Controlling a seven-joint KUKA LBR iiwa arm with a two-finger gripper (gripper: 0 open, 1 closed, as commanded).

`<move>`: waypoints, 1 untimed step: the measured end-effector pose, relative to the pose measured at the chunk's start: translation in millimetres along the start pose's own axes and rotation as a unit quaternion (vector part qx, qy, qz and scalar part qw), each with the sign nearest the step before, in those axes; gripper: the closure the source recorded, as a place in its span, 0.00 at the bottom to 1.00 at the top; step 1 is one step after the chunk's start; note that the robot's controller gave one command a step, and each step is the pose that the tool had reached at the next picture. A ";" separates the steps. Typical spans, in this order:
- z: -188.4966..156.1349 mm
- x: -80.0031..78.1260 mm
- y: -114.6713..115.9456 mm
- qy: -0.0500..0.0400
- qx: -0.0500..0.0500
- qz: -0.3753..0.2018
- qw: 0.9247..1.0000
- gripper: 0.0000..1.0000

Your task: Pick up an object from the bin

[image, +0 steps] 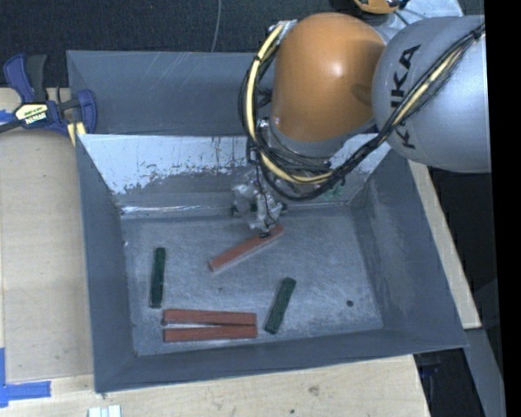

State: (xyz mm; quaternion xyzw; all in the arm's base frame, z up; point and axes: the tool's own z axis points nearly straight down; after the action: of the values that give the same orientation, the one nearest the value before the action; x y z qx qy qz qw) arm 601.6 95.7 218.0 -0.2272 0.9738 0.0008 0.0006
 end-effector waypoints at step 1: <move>-14.9 4.0 -31.6 -0.007 0.004 -0.064 0.998 1.00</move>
Offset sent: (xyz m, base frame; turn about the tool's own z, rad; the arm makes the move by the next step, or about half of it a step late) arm -0.0631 0.0130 -0.0750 0.1199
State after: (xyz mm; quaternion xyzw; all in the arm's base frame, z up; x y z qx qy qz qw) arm 612.0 65.6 232.9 -0.2888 0.9573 -0.0015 0.0084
